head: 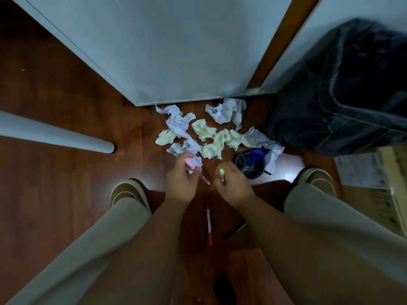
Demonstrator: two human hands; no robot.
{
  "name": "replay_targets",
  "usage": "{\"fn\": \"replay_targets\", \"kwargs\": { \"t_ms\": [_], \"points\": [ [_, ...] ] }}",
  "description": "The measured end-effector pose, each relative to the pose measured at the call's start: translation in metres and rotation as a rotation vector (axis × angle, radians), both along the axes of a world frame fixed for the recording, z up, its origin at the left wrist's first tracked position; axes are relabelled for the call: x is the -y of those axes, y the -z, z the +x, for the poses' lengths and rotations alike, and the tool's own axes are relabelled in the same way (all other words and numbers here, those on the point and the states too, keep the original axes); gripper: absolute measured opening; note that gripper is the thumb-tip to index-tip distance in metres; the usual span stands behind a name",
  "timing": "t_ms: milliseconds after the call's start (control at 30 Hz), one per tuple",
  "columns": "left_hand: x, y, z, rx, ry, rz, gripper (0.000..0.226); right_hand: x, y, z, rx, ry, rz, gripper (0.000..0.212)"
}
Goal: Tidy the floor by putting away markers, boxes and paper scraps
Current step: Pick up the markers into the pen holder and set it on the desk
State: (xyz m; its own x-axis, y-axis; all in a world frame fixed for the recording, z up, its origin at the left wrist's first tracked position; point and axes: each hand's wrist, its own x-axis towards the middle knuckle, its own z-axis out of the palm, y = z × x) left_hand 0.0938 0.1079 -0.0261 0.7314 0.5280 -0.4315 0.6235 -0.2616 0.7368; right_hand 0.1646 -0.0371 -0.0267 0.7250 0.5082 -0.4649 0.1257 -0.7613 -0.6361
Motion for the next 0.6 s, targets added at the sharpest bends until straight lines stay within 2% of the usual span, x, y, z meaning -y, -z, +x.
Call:
{"fn": "replay_targets", "kwargs": {
  "t_ms": [133,233,367,500,600],
  "points": [
    [0.034,-0.017,0.037,0.098,0.075,-0.077,0.022,0.030,-0.033,0.006,0.092,0.570,0.170,0.006],
    [0.060,-0.020,0.059,0.106,0.205,-0.069,0.024,0.060,-0.035,0.017,0.090,0.847,0.163,0.009],
    [0.077,-0.023,0.077,0.065,0.321,-0.020,0.036,0.074,-0.028,0.032,-0.085,0.943,0.158,0.012],
    [0.071,-0.020,0.070,0.045,0.254,-0.012,0.044,0.075,-0.012,0.044,-0.182,0.828,0.141,0.005],
    [0.060,-0.006,0.042,0.003,0.097,0.026,0.027,0.074,-0.002,0.040,-0.220,0.916,0.146,0.032]
  ]
}}
